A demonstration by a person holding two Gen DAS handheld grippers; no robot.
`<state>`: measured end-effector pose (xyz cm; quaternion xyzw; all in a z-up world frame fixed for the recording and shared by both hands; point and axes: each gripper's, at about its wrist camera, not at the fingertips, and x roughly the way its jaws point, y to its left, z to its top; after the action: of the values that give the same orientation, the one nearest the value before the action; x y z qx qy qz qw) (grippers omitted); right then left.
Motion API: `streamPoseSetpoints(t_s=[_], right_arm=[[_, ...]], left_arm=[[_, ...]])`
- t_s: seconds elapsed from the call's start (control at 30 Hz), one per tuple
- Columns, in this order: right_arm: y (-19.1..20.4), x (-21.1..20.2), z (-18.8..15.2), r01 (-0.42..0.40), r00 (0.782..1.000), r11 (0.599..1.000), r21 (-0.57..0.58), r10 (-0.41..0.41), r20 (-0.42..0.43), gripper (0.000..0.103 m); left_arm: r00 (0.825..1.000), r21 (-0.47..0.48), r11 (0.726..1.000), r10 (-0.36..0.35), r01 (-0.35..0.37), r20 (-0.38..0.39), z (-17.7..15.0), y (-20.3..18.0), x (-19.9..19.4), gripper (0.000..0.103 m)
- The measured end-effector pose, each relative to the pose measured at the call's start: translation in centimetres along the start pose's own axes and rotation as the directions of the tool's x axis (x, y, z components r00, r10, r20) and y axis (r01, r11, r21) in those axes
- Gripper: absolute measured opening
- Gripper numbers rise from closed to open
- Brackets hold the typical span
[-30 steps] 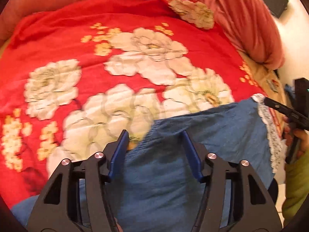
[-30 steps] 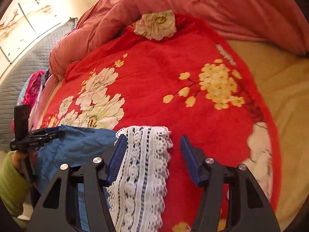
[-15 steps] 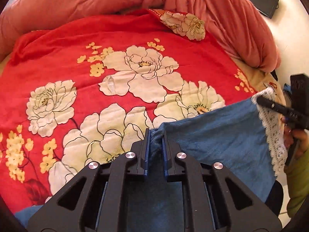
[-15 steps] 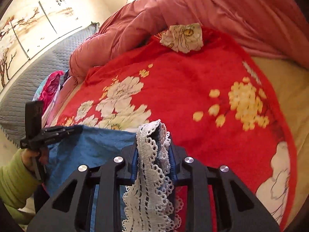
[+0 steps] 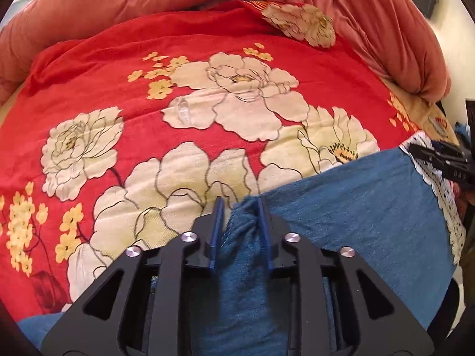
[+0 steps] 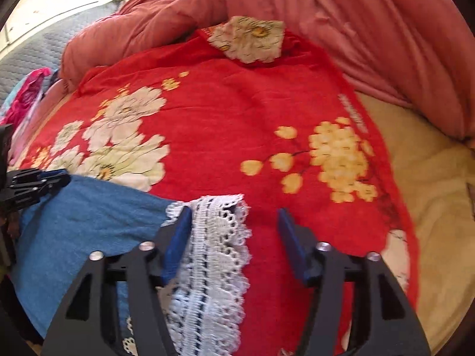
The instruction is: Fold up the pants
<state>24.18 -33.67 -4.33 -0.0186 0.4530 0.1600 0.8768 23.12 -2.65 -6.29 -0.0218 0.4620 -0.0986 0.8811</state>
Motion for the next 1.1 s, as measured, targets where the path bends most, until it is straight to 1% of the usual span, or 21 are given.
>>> streamPoseSetpoints(t_s=[0.03, 0.07, 0.17, 0.3, 0.4, 0.47, 0.5, 0.57, 0.63, 0.73, 0.77, 0.8, 0.83, 0.9, 0.93, 0.97, 1.03, 1.07, 1.1], right_arm=[[-0.1, -0.4, -0.1, 0.010, 1.000, 1.000, 0.005, -0.010, 0.004, 0.064], [-0.3, -1.0, -0.3, 0.025, 1.000, 1.000, 0.009, -0.025, 0.014, 0.064], [-0.4, -3.3, -0.9, 0.064, 0.996, 0.998, 0.016, -0.064, 0.054, 0.064], [-0.1, -6.9, -2.5, 0.088, 0.990, 0.996, 0.030, -0.090, 0.108, 0.064], [1.1, -9.5, -4.4, 0.056, 0.987, 0.998, 0.039, -0.061, 0.150, 0.064], [2.6, -10.7, -5.6, 0.033, 0.986, 0.999, 0.028, -0.037, 0.161, 0.064], [3.6, -11.2, -6.4, 0.015, 0.987, 1.000, 0.014, -0.017, 0.161, 0.064], [5.6, -12.0, -7.6, -0.001, 0.988, 1.000, -0.024, 0.005, 0.156, 0.064], [7.3, -12.3, -8.5, -0.010, 0.989, 0.998, -0.057, 0.018, 0.147, 0.064], [9.8, -12.0, -9.6, -0.064, 0.990, 0.995, -0.077, 0.073, 0.118, 0.064], [10.5, -11.7, -9.8, -0.065, 0.992, 0.994, -0.083, 0.073, 0.101, 0.064], [11.1, -11.5, -10.0, -0.066, 0.993, 0.993, -0.102, 0.075, 0.088, 0.064], [11.6, -11.3, -10.1, -0.060, 0.994, 0.991, -0.116, 0.070, 0.085, 0.064], [12.0, -10.9, -10.2, -0.046, 0.996, 0.991, -0.127, 0.054, 0.066, 0.064], [12.1, -10.6, -10.2, -0.037, 0.998, 0.991, -0.128, 0.045, 0.054, 0.064], [12.0, -10.2, -10.4, -0.002, 0.999, 0.992, -0.126, 0.007, 0.036, 0.064], [11.2, -9.2, -11.0, 0.071, 0.996, 0.992, -0.107, -0.076, -0.047, 0.064], [10.6, -8.7, -11.3, 0.105, 0.991, 0.990, -0.091, -0.112, -0.072, 0.064], [9.9, -8.5, -11.7, 0.104, 0.991, 0.992, -0.071, -0.110, -0.079, 0.064]], left_arm=[[1.000, -0.007, 1.000, 0.011, -0.010, 0.006, -0.1, 0.1, -0.2, 0.034], [1.000, -0.017, 1.000, 0.023, -0.023, 0.013, -0.2, 0.3, -0.5, 0.042], [1.000, -0.049, 0.999, 0.017, -0.017, 0.012, -0.5, 1.0, -1.6, 0.043], [0.996, -0.019, 0.997, 0.074, -0.073, 0.050, -1.7, 0.7, -4.9, 0.044], [0.994, -0.040, 0.997, 0.073, -0.070, 0.075, -3.0, 0.7, -7.2, 0.048], [0.994, -0.052, 0.997, 0.062, -0.057, 0.088, -4.2, 0.4, -8.8, 0.053], [0.994, -0.057, 0.997, 0.059, -0.054, 0.093, -4.9, 0.3, -9.6, 0.054], [0.995, -0.061, 0.997, 0.047, -0.041, 0.093, -6.1, -0.1, -10.5, 0.054], [0.994, -0.036, 0.998, 0.063, -0.060, 0.094, -7.6, -0.6, -11.2, 0.055], [0.987, 0.010, 0.990, 0.142, -0.143, 0.075, -9.1, -1.0, -11.5, 0.055], [0.979, 0.032, 0.980, 0.194, -0.196, 0.069, -9.6, -1.1, -11.5, 0.055], [0.972, 0.044, 0.972, 0.228, -0.231, 0.058, -10.0, -1.0, -11.3, 0.055], [0.970, 0.043, 0.970, 0.238, -0.240, 0.049, -10.3, -0.7, -11.3, 0.055], [0.970, 0.012, 0.970, 0.245, -0.245, 0.012, -11.0, 0.4, -11.1, 0.060], [0.967, 0.001, 0.967, 0.254, -0.254, -0.005, -11.5, 1.1, -10.9, 0.064], [0.969, -0.010, 0.969, 0.248, -0.248, -0.013, -11.9, 1.6, -10.7, 0.067], [0.972, -0.030, 0.971, 0.236, -0.236, -0.011, -12.7, 2.4, -10.7, 0.070], [0.967, -0.032, 0.967, 0.254, -0.254, -0.010, -12.9, 2.8, -10.6, 0.070], [0.967, -0.038, 0.966, 0.255, -0.255, -0.009, -13.1, 3.0, -10.6, 0.070]])
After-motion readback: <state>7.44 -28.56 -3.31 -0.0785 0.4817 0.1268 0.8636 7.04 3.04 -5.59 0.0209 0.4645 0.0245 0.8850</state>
